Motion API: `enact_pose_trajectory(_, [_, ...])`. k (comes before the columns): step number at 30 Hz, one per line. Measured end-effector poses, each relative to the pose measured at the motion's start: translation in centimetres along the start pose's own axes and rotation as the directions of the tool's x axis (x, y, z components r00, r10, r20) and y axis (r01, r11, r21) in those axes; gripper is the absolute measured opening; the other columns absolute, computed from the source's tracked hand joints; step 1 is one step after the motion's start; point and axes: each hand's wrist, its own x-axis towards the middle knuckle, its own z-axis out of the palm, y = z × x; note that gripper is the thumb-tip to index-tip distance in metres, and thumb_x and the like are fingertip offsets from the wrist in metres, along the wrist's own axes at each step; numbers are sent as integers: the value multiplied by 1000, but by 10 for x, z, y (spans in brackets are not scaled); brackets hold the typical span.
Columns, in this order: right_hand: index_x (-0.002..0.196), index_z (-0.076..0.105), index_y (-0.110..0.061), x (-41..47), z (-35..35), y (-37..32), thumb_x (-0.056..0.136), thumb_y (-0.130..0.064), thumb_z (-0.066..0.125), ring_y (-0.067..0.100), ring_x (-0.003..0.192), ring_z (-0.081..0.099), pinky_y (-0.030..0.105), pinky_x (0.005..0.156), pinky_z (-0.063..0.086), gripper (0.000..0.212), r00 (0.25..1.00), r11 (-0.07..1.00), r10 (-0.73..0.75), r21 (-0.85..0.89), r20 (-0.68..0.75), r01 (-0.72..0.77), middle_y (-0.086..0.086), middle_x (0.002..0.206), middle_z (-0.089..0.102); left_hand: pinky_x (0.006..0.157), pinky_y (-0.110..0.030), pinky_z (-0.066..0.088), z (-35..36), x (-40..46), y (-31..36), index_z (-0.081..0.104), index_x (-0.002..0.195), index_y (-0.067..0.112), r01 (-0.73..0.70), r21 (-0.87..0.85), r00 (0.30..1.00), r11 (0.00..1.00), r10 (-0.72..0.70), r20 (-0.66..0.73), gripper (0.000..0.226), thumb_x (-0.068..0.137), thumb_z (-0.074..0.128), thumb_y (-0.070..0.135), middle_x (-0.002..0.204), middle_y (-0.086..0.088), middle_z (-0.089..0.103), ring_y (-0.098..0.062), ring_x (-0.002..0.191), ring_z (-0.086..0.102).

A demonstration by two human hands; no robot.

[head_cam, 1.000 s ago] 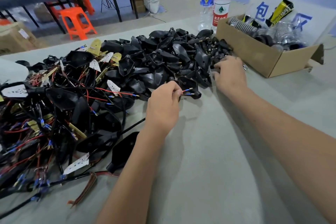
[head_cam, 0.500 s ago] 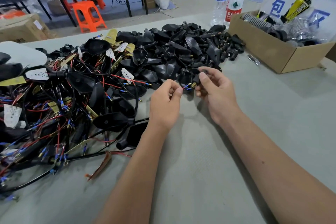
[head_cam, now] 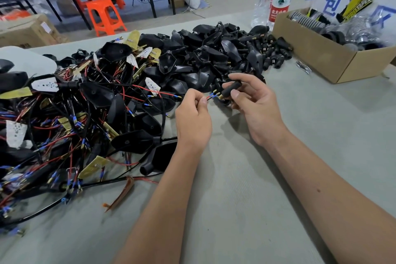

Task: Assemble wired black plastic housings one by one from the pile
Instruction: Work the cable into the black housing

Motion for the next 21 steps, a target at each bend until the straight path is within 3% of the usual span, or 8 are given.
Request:
enact_pose_trajectory(5, [117,70,-13,3,1,1,97,1,64,17,87,66,29,71,54,25,997,1000,20,-17,-69,-21,15,102,74,63,-21,38,0,0,2,59,89,9,19,-43,1000,999,-20,-12,15,103,53,10,71,9,53,-6,64,45])
enact_pose_trajectory(8, [111,75,-15,5,1,1,103,-8,60,9,81,62,24,68,50,19,993,997,74,29,-94,-72,-2,92,74,64,-21,39,-2,-2,6,61,88,9,24,-92,1000,996,-23,3,15,102,56,12,73,1,56,-6,66,46])
enact_pose_trajectory(14, [115,71,-8,6,-6,-5,103,-11,59,23,94,65,31,78,54,17,977,936,198,310,-75,-166,10,102,70,64,-14,37,-3,-3,10,59,84,13,45,-156,998,987,-40,38,17,101,59,10,76,3,56,-8,70,47])
enact_pose_trajectory(21, [110,69,-5,4,-4,-7,102,-5,59,17,83,71,24,70,56,13,978,935,193,316,-75,-161,11,101,74,63,-23,39,-2,-2,8,58,83,11,36,-154,996,987,-22,90,19,102,58,9,72,0,52,-12,67,45])
